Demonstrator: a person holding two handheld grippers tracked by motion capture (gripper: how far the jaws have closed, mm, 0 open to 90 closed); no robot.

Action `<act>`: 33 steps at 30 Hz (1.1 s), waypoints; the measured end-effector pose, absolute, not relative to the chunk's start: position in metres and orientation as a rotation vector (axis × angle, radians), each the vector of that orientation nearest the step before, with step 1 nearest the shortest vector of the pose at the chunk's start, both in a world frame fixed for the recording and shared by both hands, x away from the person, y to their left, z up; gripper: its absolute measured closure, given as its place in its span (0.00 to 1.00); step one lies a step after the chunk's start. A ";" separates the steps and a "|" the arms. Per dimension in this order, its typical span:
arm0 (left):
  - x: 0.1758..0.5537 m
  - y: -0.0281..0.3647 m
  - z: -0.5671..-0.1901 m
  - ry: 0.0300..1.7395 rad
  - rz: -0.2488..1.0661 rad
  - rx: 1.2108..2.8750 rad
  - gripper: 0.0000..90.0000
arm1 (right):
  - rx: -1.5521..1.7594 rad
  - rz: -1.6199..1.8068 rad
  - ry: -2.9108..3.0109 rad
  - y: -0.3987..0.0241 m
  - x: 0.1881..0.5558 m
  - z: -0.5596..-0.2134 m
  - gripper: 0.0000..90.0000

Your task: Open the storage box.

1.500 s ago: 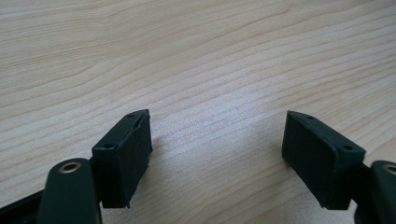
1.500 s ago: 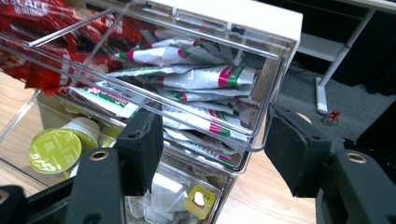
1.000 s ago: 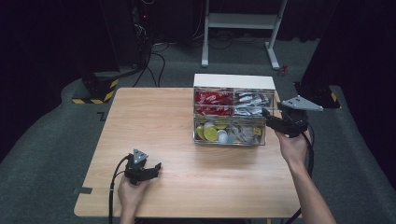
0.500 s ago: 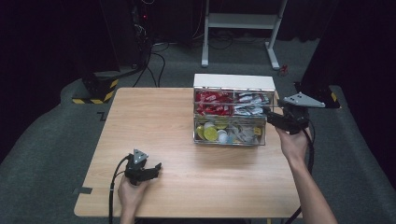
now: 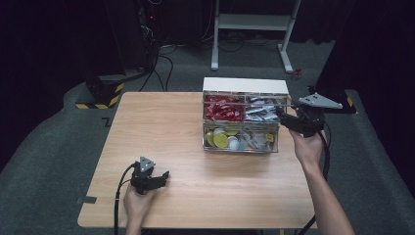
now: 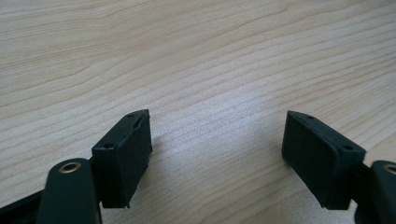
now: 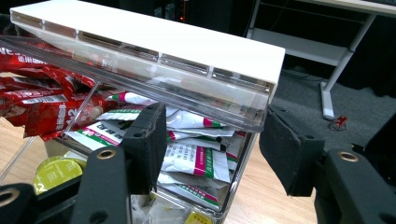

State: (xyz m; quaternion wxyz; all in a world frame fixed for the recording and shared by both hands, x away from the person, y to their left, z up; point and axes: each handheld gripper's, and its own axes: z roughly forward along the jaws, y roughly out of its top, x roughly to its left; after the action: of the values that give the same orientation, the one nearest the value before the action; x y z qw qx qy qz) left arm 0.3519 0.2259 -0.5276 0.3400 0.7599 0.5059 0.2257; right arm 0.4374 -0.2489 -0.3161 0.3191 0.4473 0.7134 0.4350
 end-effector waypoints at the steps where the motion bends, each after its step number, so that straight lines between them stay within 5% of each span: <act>1: 0.352 0.226 -0.528 1.316 0.588 1.979 0.27 | 1.178 1.145 1.876 -0.249 0.438 -0.316 0.46; 33: 0.357 0.210 -0.507 1.192 0.554 1.967 0.38 | 1.245 1.149 1.872 -0.245 0.456 -0.312 0.47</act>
State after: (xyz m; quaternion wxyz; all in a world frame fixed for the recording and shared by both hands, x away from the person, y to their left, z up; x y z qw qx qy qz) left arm 0.3571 0.2099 -0.5067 0.3783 0.7697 0.4664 0.2167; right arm 0.4565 -0.2448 -0.3125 0.3036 0.4697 0.7066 0.4335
